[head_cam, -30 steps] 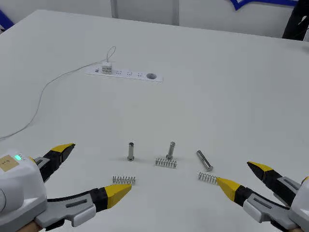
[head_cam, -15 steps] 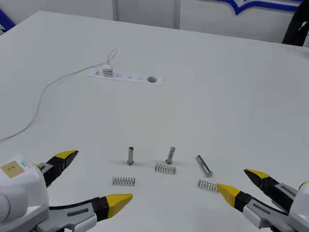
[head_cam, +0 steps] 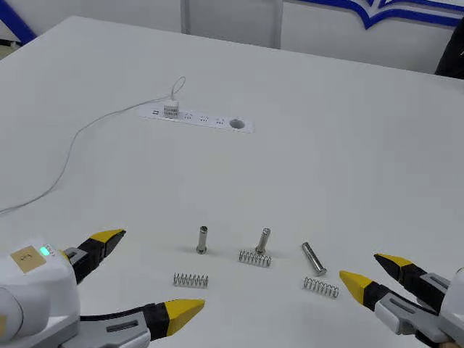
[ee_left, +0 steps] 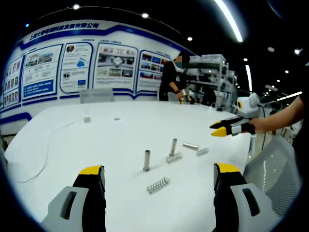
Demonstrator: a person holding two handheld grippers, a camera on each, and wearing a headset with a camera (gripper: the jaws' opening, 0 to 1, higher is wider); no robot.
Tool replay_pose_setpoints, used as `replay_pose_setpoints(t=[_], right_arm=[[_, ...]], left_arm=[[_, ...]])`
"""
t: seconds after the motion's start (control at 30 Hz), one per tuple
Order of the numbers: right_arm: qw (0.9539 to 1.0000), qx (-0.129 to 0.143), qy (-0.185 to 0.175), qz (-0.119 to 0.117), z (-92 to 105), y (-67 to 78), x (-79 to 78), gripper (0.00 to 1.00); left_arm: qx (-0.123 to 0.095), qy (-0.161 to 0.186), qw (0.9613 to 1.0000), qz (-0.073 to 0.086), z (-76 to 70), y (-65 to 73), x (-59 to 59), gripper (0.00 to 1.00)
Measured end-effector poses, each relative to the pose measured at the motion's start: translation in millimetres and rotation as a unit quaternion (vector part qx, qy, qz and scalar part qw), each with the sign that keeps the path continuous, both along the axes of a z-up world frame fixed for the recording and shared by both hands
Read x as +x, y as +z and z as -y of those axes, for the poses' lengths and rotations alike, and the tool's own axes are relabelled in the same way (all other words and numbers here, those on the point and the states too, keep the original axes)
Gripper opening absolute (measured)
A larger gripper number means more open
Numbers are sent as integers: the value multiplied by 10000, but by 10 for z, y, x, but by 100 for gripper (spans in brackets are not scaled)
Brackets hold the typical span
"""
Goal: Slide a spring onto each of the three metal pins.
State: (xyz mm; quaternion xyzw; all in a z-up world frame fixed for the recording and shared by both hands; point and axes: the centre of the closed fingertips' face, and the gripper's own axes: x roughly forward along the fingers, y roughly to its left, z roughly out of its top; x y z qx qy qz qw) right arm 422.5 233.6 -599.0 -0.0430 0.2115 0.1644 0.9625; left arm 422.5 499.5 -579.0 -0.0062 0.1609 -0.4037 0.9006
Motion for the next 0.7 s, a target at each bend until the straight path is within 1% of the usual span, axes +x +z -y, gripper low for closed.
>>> replay_pose_setpoints(t=[0.07,0.1,0.13,0.17,0.23,0.33,0.37,0.5,0.57,0.6,0.67,0.7], right_arm=[[10000,3,44,-39,-33,-12,49,40],[9999,54,51,-87,-43,-21,66,40],[9995,266,68,-131,-86,-22,91,40],[9995,295,58,-125,-88,-22,114,39],[9996,195,23,-206,-69,-70,161,39],[9994,188,40,-276,-76,-112,224,37],[9994,120,51,-310,-75,-134,250,37],[9991,-43,139,-393,-111,-184,309,35],[9989,-51,190,-426,-141,-210,342,34],[9988,-46,207,-445,-152,-219,353,34],[9985,-37,262,-488,-181,-245,374,34],[9982,-34,284,-524,-193,-267,390,34]], left_arm=[[-34,21,10000,-25,4,2,10,95],[-44,21,10000,-26,8,3,17,95],[-39,25,10000,-25,13,3,29,95],[-41,26,10000,-22,19,6,34,95],[-69,25,10000,-19,39,17,46,95],[-151,54,9999,-20,79,45,74,94],[-156,54,9999,-6,106,52,81,94],[-106,3,9999,13,165,23,66,94],[-57,-51,10000,-25,176,-35,33,93],[-2,-86,10000,-40,172,-69,17,93],[194,-181,9996,-84,161,-137,-19,93],[199,-157,9997,-61,152,-134,-4,93]])
